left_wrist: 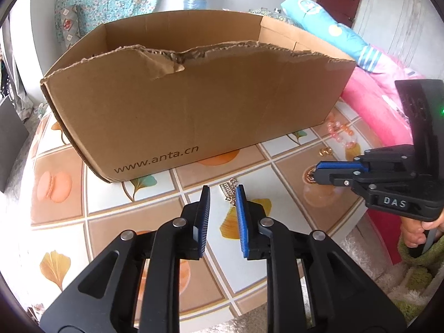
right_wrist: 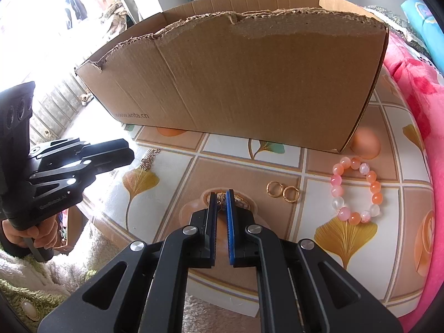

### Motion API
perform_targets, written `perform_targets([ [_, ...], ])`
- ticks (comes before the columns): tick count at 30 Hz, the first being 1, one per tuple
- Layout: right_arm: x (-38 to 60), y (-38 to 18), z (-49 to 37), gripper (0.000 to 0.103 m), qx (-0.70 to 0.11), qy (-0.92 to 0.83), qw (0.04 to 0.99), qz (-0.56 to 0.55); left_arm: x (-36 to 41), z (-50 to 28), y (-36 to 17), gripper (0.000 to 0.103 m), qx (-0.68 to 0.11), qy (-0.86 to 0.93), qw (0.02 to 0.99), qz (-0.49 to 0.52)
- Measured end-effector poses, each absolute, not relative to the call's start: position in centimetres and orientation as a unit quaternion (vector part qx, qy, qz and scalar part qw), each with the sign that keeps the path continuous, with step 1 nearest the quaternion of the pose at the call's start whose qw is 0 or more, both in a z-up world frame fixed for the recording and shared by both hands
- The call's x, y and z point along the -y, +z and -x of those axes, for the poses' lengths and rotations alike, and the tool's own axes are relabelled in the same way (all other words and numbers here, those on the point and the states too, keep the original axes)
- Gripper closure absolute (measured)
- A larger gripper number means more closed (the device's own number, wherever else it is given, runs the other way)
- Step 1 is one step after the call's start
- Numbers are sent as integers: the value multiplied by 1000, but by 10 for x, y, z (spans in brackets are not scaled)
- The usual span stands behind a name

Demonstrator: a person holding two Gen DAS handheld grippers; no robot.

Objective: Organize jewelry

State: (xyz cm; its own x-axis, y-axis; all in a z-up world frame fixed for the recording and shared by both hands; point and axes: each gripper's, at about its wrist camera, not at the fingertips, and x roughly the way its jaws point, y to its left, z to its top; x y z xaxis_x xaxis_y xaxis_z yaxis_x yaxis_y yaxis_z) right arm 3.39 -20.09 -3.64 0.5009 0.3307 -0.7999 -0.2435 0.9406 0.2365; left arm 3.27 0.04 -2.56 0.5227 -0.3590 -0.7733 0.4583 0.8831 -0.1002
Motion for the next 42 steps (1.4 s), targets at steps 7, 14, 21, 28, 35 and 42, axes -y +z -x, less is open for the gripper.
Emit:
perform_targets([
  [7, 202, -37, -35, 96, -471, 166, 865, -46, 12, -43, -34, 85, -441, -218, 867, -84],
  [14, 200, -37, -34, 96, -471, 165, 865, -47, 27, -29, -36, 78, -432, -230, 863, -128],
  [21, 201, -37, -34, 96, -471, 165, 865, -46, 17, -28, -34, 72, -438, -216, 863, -130],
  [28, 201, -37, -34, 96, -470, 164, 866, -46, -9, -36, -34, 71, -452, -173, 870, -98],
  [35, 201, -37, -34, 96, -471, 163, 866, -45, -18, -38, -21, 71, -433, -178, 880, -71],
  [42, 200, -37, -33, 96, -471, 161, 866, -46, -2, -34, -28, 70, -441, -202, 870, -83],
])
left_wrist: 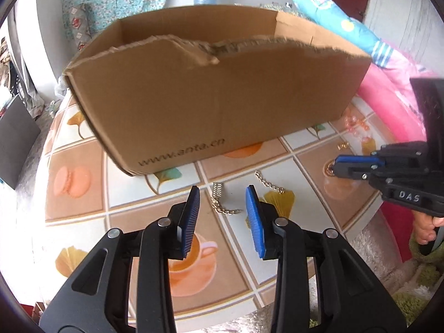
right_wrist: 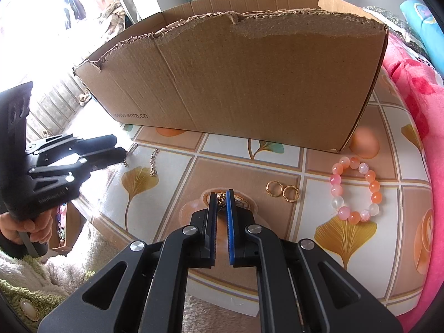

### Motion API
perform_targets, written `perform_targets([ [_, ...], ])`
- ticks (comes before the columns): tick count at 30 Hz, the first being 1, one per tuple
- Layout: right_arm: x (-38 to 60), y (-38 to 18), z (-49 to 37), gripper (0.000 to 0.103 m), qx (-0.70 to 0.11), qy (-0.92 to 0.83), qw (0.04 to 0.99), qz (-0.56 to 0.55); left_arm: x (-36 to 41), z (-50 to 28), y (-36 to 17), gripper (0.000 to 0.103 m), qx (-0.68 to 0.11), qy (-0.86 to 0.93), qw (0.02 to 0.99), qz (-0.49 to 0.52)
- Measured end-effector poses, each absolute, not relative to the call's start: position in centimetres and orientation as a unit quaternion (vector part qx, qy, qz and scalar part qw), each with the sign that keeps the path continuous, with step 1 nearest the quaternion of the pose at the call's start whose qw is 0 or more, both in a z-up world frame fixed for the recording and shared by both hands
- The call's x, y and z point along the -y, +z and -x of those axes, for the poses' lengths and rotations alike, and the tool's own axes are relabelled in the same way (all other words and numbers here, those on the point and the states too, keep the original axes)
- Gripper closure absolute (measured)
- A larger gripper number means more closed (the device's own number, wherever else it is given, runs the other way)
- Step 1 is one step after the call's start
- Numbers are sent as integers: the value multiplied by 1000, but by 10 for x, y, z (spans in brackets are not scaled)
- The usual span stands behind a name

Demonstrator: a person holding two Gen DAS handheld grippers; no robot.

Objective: Organize jewelry

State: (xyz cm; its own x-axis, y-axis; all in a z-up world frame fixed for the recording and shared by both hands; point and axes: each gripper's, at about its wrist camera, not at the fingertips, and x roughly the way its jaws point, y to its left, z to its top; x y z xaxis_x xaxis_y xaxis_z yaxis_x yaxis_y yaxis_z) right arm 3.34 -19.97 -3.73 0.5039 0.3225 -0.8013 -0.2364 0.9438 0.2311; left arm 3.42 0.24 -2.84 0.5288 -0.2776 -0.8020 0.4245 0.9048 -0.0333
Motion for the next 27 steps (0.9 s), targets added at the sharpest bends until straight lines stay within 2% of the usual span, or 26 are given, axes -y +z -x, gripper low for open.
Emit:
perform_targets([
  [3, 199, -38, -33, 96, -472, 161, 866, -45, -3, -34, -31, 73, -444, -194, 870, -90],
  [5, 199, -38, -34, 96, -472, 161, 866, -45, -2, -37, -33, 84, -452, -188, 867, -92],
  [8, 200, -37, -33, 96, -472, 161, 866, -47, -2, -38, -33, 92, -450, -181, 868, -104],
  [11, 199, -37, -32, 96, -471, 160, 866, -48, 2, -38, -33, 97, -447, -182, 868, -116],
  [27, 198, -31, -22, 97, -457, 160, 873, -48, -6, -19, -10, 98, -402, -201, 887, -100],
])
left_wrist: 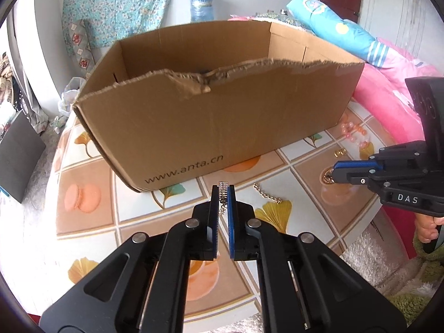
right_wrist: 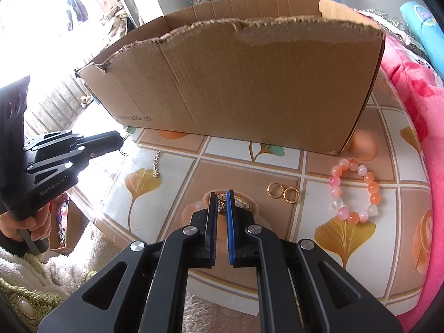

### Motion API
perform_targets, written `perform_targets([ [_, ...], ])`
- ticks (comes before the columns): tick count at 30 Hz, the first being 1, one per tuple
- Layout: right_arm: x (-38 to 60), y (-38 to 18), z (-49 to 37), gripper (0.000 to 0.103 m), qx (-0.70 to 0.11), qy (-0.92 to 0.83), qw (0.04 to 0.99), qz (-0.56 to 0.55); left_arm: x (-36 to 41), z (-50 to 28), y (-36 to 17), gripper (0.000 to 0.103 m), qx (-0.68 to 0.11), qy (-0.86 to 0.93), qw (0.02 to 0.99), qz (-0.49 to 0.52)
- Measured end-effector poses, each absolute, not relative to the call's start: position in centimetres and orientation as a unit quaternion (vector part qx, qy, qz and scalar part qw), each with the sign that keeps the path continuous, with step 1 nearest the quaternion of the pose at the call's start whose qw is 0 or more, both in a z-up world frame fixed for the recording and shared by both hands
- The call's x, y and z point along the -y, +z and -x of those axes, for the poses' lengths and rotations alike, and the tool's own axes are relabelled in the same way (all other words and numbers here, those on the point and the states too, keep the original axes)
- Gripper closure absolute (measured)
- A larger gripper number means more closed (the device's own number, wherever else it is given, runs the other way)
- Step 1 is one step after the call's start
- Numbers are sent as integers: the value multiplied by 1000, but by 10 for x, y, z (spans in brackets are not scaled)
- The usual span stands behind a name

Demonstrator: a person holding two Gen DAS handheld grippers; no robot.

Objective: Organize jewelry

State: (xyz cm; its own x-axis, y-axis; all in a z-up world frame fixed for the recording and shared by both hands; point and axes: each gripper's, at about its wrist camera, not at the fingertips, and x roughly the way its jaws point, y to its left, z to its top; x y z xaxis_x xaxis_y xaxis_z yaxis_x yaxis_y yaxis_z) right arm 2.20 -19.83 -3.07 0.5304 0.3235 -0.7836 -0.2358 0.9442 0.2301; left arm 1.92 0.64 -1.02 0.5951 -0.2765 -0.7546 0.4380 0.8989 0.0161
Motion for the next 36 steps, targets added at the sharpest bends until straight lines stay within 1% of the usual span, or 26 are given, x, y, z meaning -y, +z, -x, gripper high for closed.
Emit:
perform_targets([
  [12, 196, -6, 2, 97, -429, 173, 886, -30, -8, -9, 5, 98, -380, -199, 898, -99],
  [17, 193, -16, -3, 95, -452, 159, 877, -29, -9, -7, 5, 98, -380, -200, 898, -97],
  [18, 192, -20, -4, 88, -455, 155, 876, -26, -9, -6, 4, 98, -381, -200, 898, -96],
  [19, 192, -22, -6, 78, -457, 150, 876, -24, -9, -5, 3, 98, -383, -200, 897, -95],
  [21, 189, -24, -7, 75, -459, 148, 876, -24, -10, -4, 1, 98, -386, -199, 896, -92],
  [26, 186, -32, -13, 75, -462, 135, 876, -21, -12, -4, -2, 98, -391, -198, 895, -84],
  [28, 185, -33, -16, 82, -455, 133, 880, -11, -13, -4, -3, 98, -391, -199, 895, -84],
  [34, 178, -32, -18, 96, -457, 140, 878, 19, -15, -5, -5, 98, -391, -201, 895, -82],
  [36, 176, -32, -18, 96, -457, 142, 878, 26, -16, -5, -6, 98, -392, -201, 894, -79],
])
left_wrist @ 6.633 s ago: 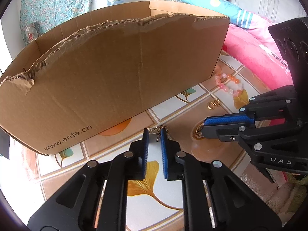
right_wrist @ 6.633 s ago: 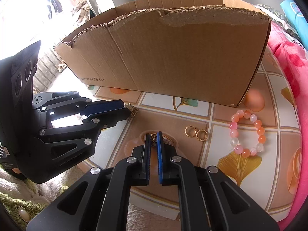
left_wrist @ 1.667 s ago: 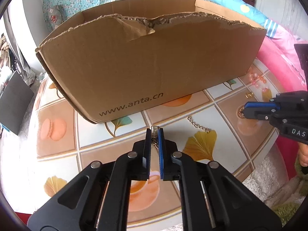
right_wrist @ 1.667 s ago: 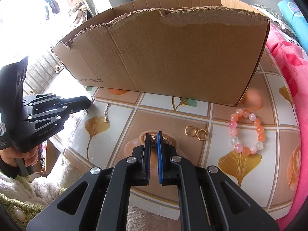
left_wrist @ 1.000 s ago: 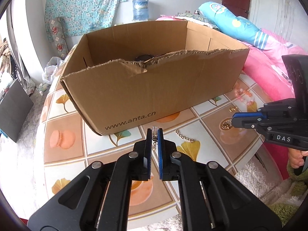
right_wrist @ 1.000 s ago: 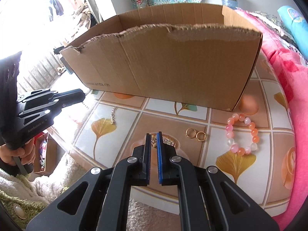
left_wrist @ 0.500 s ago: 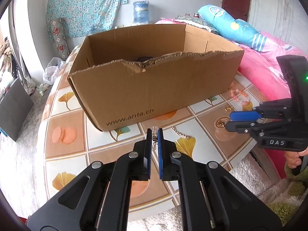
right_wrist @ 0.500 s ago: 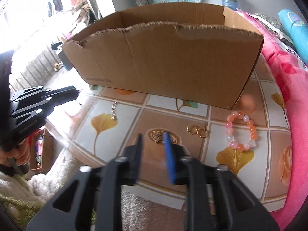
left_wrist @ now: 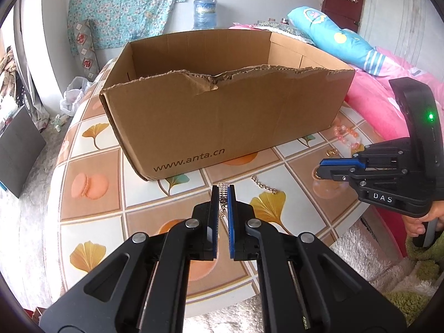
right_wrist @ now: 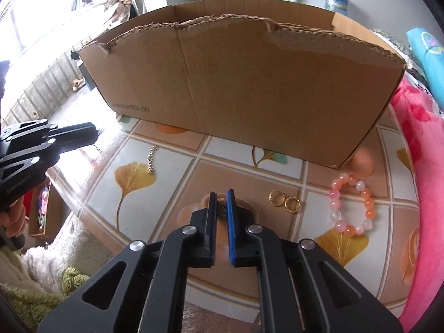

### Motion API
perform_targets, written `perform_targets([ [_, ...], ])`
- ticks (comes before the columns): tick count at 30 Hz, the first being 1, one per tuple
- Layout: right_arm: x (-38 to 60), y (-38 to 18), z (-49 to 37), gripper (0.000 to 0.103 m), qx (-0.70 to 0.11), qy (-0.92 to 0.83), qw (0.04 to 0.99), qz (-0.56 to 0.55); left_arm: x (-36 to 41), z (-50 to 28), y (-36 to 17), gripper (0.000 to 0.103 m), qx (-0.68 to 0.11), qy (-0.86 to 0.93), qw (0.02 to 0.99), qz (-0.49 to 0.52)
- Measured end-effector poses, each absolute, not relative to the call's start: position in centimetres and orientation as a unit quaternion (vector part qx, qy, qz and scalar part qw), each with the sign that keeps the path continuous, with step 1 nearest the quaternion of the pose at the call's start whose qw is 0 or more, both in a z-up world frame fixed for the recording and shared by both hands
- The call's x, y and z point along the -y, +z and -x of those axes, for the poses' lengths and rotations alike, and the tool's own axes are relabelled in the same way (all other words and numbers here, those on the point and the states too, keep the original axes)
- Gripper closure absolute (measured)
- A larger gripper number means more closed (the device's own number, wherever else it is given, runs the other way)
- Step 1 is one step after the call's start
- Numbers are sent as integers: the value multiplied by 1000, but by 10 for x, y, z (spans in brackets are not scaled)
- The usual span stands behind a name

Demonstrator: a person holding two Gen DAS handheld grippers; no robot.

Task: Organize jewelry
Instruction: 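Carry the chain and charm over the box and open both grippers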

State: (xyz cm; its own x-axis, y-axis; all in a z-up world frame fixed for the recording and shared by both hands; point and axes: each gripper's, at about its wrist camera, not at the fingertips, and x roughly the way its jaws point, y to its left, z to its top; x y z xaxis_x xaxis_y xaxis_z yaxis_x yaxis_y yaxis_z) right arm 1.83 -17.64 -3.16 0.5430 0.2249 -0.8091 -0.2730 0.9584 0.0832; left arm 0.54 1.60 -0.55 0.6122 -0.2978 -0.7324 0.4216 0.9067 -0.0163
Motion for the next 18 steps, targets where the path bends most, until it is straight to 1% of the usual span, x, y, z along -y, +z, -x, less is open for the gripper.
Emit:
perform_targets([
  [2, 177, -32, -18, 96, -456, 144, 878, 25, -17, -5, -6, 98, -391, -202, 895, -78],
  [9, 195, -23, -11, 96, -450, 151, 879, -39, -17, 0, -1, 98, -382, -204, 898, -76],
  [14, 203, 13, 1, 96, -413, 163, 893, -67, -20, 8, 15, 98, -367, -223, 901, -63],
  [18, 206, 53, 6, 96, -371, 178, 908, -76, -26, 14, 46, 98, -344, -262, 901, -35],
])
